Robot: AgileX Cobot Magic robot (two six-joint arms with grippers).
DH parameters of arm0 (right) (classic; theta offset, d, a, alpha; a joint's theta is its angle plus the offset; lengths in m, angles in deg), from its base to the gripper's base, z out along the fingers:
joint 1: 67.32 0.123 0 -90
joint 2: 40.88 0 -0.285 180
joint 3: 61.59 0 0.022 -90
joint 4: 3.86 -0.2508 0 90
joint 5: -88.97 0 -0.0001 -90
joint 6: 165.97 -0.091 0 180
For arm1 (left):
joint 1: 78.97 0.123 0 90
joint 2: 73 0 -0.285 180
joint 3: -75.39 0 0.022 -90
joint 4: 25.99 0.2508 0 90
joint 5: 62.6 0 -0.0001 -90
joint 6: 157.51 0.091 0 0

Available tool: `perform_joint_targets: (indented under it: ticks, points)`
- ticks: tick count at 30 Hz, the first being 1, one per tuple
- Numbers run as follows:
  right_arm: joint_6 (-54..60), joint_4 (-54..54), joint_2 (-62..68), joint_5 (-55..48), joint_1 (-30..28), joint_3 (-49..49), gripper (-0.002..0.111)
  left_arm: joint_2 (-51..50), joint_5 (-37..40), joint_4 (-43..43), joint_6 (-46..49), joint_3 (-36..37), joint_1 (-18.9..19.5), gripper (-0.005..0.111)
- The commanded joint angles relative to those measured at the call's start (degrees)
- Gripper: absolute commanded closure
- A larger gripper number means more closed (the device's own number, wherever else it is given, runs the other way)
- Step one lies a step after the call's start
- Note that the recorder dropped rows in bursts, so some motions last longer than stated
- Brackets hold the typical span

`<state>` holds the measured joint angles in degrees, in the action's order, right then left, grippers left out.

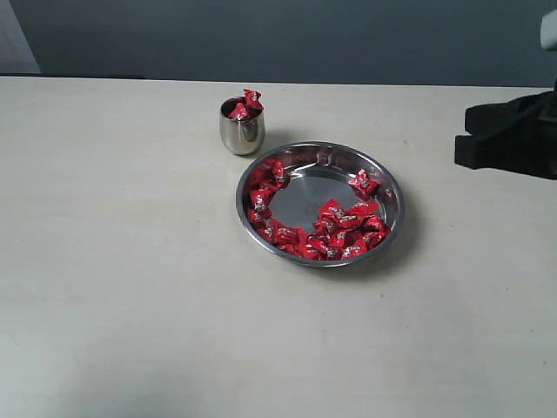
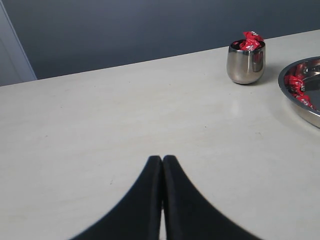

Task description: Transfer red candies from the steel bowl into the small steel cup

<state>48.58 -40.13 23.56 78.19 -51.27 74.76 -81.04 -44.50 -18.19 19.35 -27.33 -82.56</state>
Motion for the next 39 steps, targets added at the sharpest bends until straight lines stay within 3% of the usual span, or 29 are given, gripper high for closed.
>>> perform_joint_targets:
  ticks: [1,5,13,24,29,39]
  points:
    - [-0.3,0.6,-1.9,4.4,0.0,-1.4,0.109,0.2,-0.4,0.0,-0.3,-0.1,-0.6,0.106]
    - [-0.3,-1.0,-7.1,4.8,-3.5,-4.6,0.109,0.2,-0.4,0.0,-0.3,-0.1,-0.6,0.106]
    - [-0.3,-1.3,-33.1,-6.7,-24.0,-14.8,0.109,0.2,-0.4,0.0,-0.3,-0.1,-0.6,0.106]
    - [-9.3,-0.3,-50.3,-9.1,-27.9,-25.3,0.109,0.2,-0.4,0.0,-0.3,-0.1,-0.6,0.106]
    - [-31.2,18.2,-56.7,-12.3,-35.3,-25.9,0.109,0.2,-0.4,0.0,-0.3,-0.1,-0.6,0.106]
    - [-32.3,25.4,-56.7,-18.4,-41.9,-26.2,0.109,0.2,-0.4,0.0,-0.3,-0.1,-0.6,0.106]
